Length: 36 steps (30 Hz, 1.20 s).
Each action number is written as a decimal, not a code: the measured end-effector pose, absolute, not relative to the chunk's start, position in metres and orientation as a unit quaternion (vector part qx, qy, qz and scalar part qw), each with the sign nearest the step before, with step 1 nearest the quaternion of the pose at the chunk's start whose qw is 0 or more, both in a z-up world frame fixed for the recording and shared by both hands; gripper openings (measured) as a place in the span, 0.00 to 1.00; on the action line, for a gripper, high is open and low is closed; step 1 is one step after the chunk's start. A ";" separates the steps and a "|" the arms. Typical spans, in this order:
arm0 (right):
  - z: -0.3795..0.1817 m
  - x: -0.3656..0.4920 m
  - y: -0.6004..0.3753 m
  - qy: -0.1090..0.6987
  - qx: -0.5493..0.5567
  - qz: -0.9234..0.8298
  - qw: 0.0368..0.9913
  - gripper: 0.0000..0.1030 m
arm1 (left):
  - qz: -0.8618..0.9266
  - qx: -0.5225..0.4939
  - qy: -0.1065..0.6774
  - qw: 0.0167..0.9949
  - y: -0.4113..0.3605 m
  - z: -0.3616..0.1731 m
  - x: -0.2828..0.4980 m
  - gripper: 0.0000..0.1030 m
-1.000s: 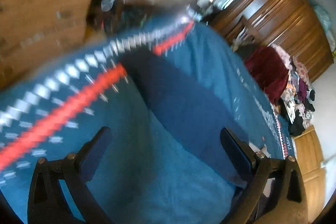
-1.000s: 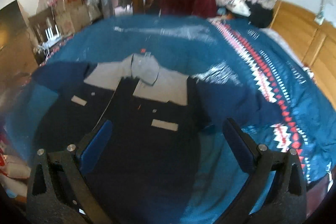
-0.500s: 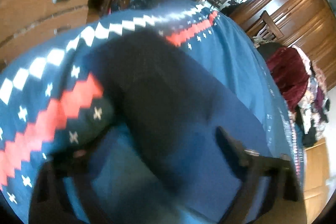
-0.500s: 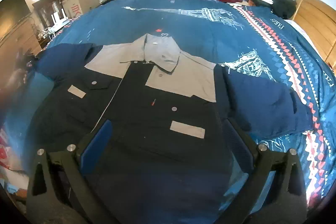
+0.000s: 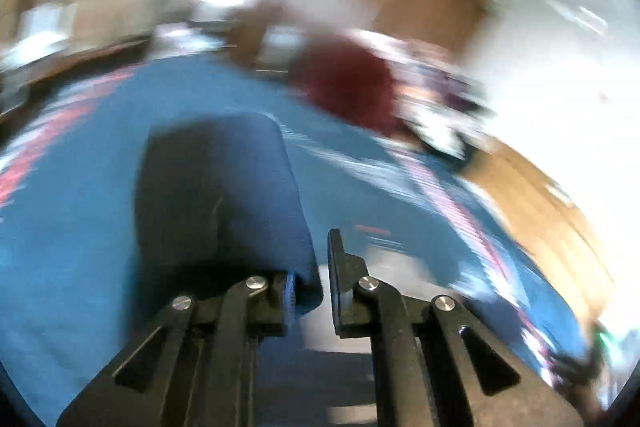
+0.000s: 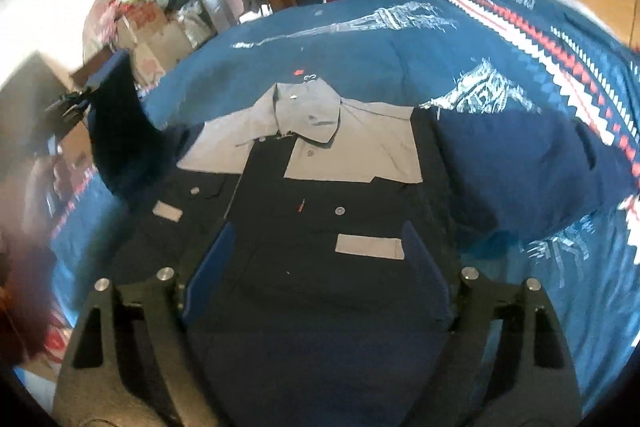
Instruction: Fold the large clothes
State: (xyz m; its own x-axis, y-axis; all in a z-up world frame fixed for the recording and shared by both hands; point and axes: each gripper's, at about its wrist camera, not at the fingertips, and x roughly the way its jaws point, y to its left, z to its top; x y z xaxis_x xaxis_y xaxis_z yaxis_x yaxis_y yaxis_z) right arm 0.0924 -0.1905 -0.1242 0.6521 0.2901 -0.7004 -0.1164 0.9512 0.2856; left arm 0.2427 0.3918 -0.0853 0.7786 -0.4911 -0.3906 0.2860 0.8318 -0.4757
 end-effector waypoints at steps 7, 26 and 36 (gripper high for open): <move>-0.167 0.137 -0.199 0.429 0.196 0.177 0.864 0.85 | -0.390 -0.217 0.330 0.832 0.198 -0.126 0.239 0.38; -0.250 0.251 -0.199 0.483 0.184 0.150 0.843 0.46 | -0.098 -0.336 0.377 0.857 0.376 -0.275 0.155 0.56; -0.255 0.233 -0.253 0.473 0.211 0.097 0.850 0.00 | -0.094 -0.316 0.380 0.864 0.367 -0.274 0.155 0.57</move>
